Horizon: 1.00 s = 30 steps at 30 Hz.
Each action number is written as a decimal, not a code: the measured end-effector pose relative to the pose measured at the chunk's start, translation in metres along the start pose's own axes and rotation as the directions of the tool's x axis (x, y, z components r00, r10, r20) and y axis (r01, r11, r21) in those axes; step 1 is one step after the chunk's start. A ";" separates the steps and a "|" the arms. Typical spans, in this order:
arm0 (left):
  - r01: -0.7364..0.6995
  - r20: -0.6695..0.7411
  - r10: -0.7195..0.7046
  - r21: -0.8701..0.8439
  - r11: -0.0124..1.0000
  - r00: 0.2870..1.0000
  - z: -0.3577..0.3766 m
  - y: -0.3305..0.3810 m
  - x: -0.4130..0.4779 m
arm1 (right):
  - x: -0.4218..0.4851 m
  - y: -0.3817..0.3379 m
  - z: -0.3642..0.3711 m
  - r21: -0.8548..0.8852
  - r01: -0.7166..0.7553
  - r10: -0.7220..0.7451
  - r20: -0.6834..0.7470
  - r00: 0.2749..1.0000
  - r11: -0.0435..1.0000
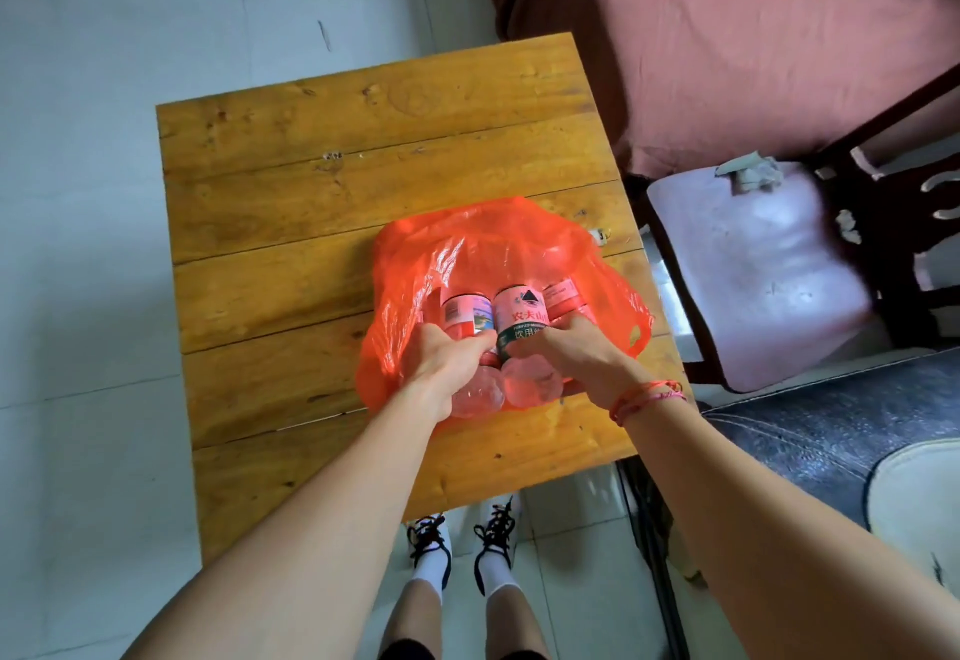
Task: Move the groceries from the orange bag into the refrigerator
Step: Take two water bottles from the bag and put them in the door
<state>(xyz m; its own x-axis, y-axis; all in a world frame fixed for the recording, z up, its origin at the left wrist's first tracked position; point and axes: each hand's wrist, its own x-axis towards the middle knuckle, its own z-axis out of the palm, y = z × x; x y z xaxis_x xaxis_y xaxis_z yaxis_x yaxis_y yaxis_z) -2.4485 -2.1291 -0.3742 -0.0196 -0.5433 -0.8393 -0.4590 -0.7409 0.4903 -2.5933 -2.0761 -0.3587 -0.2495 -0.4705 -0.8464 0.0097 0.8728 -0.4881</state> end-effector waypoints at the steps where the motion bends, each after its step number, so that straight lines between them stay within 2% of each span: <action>1: -0.013 -0.003 0.013 0.008 1.000 1.000 -0.002 -0.001 -0.007 | -0.008 0.001 -0.001 0.011 0.001 -0.001 -0.001 1.000 1.000; 10: -0.157 0.121 0.155 0.004 0.988 0.980 -0.038 0.011 -0.094 | -0.108 -0.005 -0.020 0.053 0.113 -0.116 0.052 0.992 0.992; 14: -0.247 0.185 0.247 -0.019 0.969 0.951 -0.058 0.019 -0.135 | -0.152 -0.010 -0.026 0.084 0.157 -0.163 0.071 0.984 0.984; 18: -0.371 0.219 0.365 -0.015 0.929 0.905 -0.078 0.038 -0.169 | -0.195 -0.022 -0.034 0.100 0.270 -0.281 0.112 0.953 0.958; 24: -0.583 0.238 0.583 -0.079 0.809 0.777 -0.101 0.088 -0.228 | -0.252 -0.069 -0.053 0.089 0.492 -0.498 0.053 0.866 0.866; 30: -0.777 0.173 0.793 -0.160 0.608 0.585 -0.119 0.139 -0.290 | -0.316 -0.123 -0.066 0.060 0.737 -0.736 -0.032 0.676 0.674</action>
<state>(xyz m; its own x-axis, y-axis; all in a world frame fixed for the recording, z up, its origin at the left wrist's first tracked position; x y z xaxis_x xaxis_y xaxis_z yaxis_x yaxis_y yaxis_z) -2.4009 -2.1219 -0.0342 -0.5285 -0.8368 -0.1427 -0.1219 -0.0916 0.9883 -2.5800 -2.0263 -0.0173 -0.2065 -0.9565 -0.2061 -0.1194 0.2337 -0.9649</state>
